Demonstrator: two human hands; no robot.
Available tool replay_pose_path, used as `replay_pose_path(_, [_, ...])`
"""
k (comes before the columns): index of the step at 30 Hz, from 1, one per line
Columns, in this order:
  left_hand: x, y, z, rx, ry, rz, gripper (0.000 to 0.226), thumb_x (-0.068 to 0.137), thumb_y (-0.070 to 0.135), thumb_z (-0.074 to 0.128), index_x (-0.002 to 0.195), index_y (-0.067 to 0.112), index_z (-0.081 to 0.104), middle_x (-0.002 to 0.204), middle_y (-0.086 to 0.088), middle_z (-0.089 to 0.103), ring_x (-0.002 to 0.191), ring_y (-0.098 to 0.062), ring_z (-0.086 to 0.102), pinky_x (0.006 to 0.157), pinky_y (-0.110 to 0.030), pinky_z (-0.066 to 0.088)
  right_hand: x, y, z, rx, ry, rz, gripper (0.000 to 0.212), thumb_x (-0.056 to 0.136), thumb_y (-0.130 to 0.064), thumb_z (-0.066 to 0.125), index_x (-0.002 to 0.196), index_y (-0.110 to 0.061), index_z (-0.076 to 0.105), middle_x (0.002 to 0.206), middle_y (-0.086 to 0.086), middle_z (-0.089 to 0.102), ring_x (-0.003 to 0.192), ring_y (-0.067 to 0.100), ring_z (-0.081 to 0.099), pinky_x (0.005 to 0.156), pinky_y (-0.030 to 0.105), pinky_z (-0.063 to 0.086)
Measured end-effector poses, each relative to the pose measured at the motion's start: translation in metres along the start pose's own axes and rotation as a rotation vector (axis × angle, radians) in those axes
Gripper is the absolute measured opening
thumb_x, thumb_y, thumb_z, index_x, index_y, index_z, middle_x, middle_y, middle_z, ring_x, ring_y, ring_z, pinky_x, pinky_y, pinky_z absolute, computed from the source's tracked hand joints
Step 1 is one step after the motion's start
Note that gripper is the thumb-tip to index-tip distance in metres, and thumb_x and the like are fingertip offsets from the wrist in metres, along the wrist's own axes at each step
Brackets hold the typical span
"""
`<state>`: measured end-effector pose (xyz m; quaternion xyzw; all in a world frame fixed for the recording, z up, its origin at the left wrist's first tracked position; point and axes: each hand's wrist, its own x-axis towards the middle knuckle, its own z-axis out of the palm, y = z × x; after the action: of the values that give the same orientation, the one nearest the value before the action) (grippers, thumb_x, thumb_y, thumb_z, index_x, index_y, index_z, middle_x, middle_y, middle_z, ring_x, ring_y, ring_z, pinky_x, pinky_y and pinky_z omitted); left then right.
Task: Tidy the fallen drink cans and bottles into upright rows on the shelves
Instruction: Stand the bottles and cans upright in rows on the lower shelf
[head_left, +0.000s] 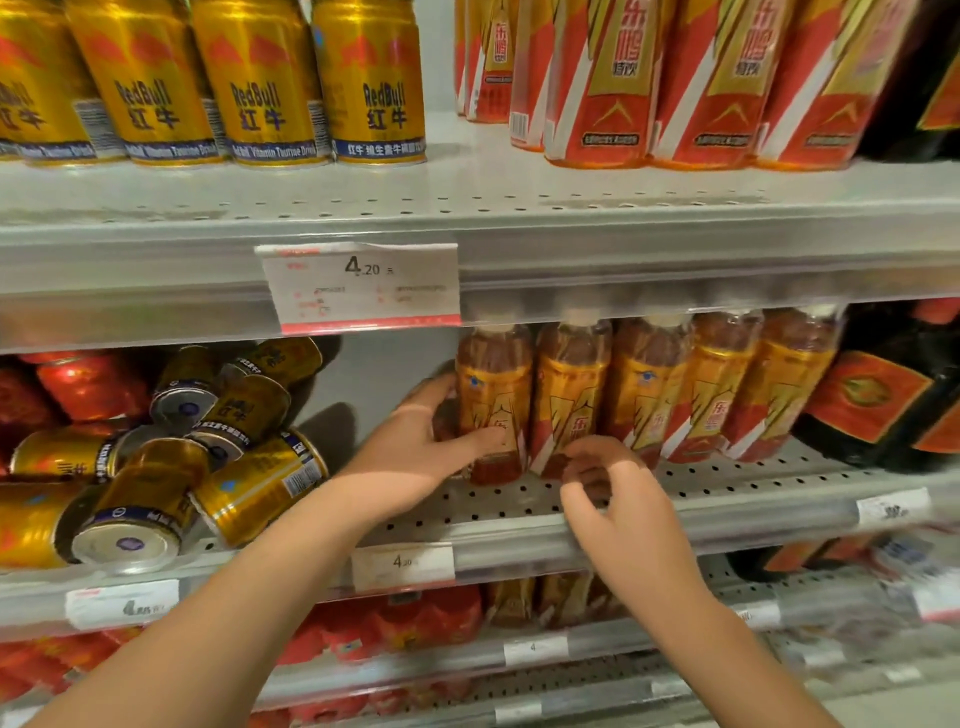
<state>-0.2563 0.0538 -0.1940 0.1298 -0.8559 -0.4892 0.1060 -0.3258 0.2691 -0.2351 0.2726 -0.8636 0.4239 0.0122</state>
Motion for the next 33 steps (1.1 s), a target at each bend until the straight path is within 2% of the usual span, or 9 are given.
replay_pose_path(6, [-0.002,-0.002,0.003,0.05,0.027,-0.007,0.069,0.079,0.062,0.074,0.139,0.045,0.044,0.133,0.018,0.06,0.113,-0.006,0.063,0.098,-0.035,0.054,0.01,0.004,0.001,0.036,0.025,0.057,0.02,0.092,-0.026,0.058,0.101,-0.043,0.052,0.091,-0.015,0.06,0.078,-0.005,0.057,0.056,0.017,0.043])
replay_pose_path(9, [-0.004,-0.001,0.01,0.011,0.057,-0.024,0.051,0.081,0.059,0.073,0.122,0.063,0.044,0.124,0.026,0.061,0.102,-0.003,0.065,0.088,-0.029,0.056,0.011,0.006,-0.002,0.051,-0.006,0.067,0.019,0.092,-0.026,0.057,0.104,-0.041,0.056,0.095,-0.015,0.061,0.08,-0.006,0.058,0.061,0.016,0.046])
replay_pose_path(11, [-0.006,0.0,0.014,-0.025,0.074,-0.018,0.044,0.082,0.056,0.074,0.111,0.073,0.045,0.11,0.035,0.064,0.092,0.002,0.067,0.077,-0.02,0.055,0.008,0.009,-0.007,0.057,0.031,0.05,0.017,0.093,-0.028,0.055,0.103,-0.041,0.059,0.094,-0.017,0.061,0.08,-0.006,0.058,0.061,0.016,0.046])
replay_pose_path(12, [-0.007,0.0,0.015,-0.041,0.082,-0.015,0.045,0.082,0.055,0.075,0.111,0.074,0.046,0.106,0.037,0.064,0.09,0.005,0.067,0.075,-0.019,0.055,0.007,0.012,-0.011,0.067,0.072,0.047,0.016,0.093,-0.03,0.054,0.103,-0.041,0.059,0.092,-0.018,0.061,0.08,-0.005,0.059,0.06,0.017,0.046])
replay_pose_path(15, [-0.008,-0.002,0.02,-0.087,0.107,-0.033,0.055,0.083,0.05,0.076,0.132,0.052,0.051,0.112,0.03,0.067,0.095,0.001,0.069,0.085,-0.031,0.06,0.007,0.022,-0.02,0.107,0.154,0.074,0.015,0.094,-0.031,0.053,0.104,-0.041,0.059,0.09,-0.015,0.063,0.078,-0.002,0.06,0.06,0.022,0.051])
replay_pose_path(17, [-0.01,0.0,0.022,-0.09,0.121,-0.049,0.06,0.084,0.048,0.076,0.137,0.044,0.05,0.116,0.028,0.066,0.097,-0.003,0.069,0.088,-0.037,0.06,0.01,0.026,-0.023,0.12,0.145,0.082,0.015,0.094,-0.03,0.054,0.104,-0.04,0.059,0.089,-0.015,0.064,0.078,-0.001,0.061,0.062,0.025,0.053])
replay_pose_path(27, [-0.012,0.007,0.02,-0.034,0.112,-0.069,0.056,0.088,0.051,0.071,0.139,0.043,0.05,0.121,0.024,0.066,0.101,-0.002,0.067,0.089,-0.029,0.058,0.027,0.029,-0.018,0.235,0.118,0.071,0.02,0.093,-0.02,0.056,0.092,-0.04,0.06,0.086,-0.015,0.065,0.08,-0.001,0.061,0.065,0.018,0.046])
replay_pose_path(30, [-0.012,0.008,0.02,0.015,0.116,-0.085,0.053,0.088,0.052,0.07,0.137,0.047,0.049,0.12,0.024,0.065,0.094,-0.004,0.067,0.082,-0.025,0.056,0.023,0.031,-0.02,0.21,0.126,0.075,0.02,0.093,-0.02,0.057,0.091,-0.039,0.06,0.08,-0.015,0.065,0.074,0.001,0.061,0.061,0.02,0.045])
replay_pose_path(33, [-0.016,0.005,0.023,0.077,0.121,-0.129,0.055,0.089,0.047,0.072,0.135,0.051,0.042,0.118,0.02,0.064,0.091,-0.004,0.066,0.076,-0.023,0.055,0.012,0.027,-0.021,0.185,0.11,0.047,0.02,0.092,-0.023,0.055,0.092,-0.043,0.057,0.081,-0.019,0.063,0.071,0.004,0.06,0.054,0.015,0.043])
